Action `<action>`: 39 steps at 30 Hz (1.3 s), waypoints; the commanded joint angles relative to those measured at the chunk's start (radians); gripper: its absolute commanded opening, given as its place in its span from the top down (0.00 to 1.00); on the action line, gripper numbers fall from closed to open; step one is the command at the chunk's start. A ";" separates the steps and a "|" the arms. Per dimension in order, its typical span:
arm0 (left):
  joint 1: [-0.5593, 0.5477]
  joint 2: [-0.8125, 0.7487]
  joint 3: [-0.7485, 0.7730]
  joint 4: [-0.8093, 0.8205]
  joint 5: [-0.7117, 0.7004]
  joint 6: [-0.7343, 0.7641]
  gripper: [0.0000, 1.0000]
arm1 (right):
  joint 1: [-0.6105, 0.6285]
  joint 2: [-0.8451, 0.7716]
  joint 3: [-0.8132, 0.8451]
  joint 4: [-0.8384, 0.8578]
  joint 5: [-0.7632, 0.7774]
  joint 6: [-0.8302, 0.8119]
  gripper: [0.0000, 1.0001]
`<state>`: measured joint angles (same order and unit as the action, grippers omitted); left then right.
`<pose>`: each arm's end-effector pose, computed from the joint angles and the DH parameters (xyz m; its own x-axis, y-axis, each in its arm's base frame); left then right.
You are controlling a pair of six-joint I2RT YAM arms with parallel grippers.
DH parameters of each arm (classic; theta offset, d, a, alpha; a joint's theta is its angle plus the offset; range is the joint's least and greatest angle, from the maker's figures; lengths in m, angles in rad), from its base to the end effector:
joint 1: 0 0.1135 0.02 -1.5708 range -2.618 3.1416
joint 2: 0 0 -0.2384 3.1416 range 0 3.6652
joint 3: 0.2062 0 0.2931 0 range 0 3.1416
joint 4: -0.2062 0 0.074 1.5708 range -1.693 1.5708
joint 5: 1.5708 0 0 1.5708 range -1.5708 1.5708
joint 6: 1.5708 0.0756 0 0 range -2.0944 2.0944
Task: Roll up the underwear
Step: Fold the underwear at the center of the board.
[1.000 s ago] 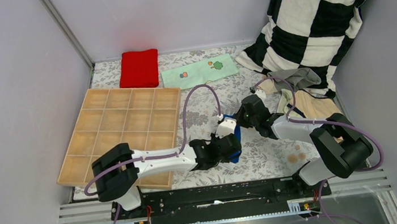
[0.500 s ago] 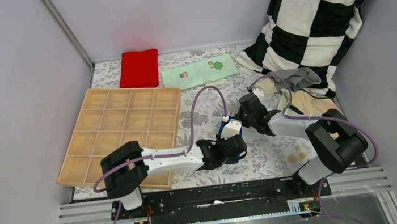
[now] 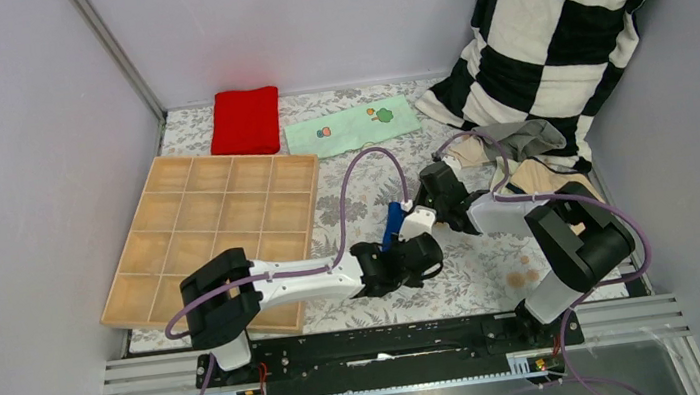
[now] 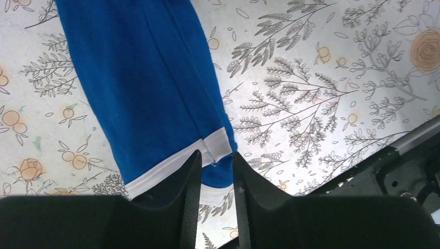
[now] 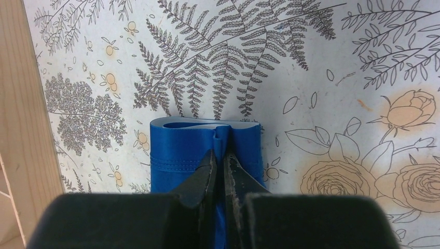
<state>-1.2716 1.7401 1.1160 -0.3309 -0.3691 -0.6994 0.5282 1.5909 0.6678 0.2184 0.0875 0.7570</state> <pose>0.1474 -0.3852 0.1116 -0.7183 0.2918 -0.6316 0.4801 0.8649 -0.1465 0.3138 0.1755 0.0625 -0.7120 0.3766 -0.5926 0.0611 0.8740 0.4820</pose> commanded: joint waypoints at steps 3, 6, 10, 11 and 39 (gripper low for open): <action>-0.014 0.037 0.031 0.020 0.024 0.000 0.67 | -0.010 0.031 0.002 -0.030 -0.017 -0.001 0.92; -0.018 0.060 0.020 0.043 0.036 -0.005 0.67 | -0.013 0.030 0.000 -0.029 -0.019 0.001 0.92; -0.019 0.066 0.002 0.058 0.041 -0.019 0.67 | -0.014 0.025 -0.001 -0.033 -0.027 0.000 0.92; -0.019 0.058 -0.004 0.063 0.042 -0.021 0.67 | -0.015 0.022 -0.001 -0.034 -0.028 -0.002 0.92; 0.075 -0.366 -0.237 0.103 -0.042 -0.048 0.50 | -0.015 -0.302 0.071 -0.336 0.071 -0.122 0.45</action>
<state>-1.2137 1.3750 0.8951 -0.2672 -0.3851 -0.7303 0.5167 1.3529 0.7200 -0.0383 0.1150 0.6792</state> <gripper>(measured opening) 0.492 0.524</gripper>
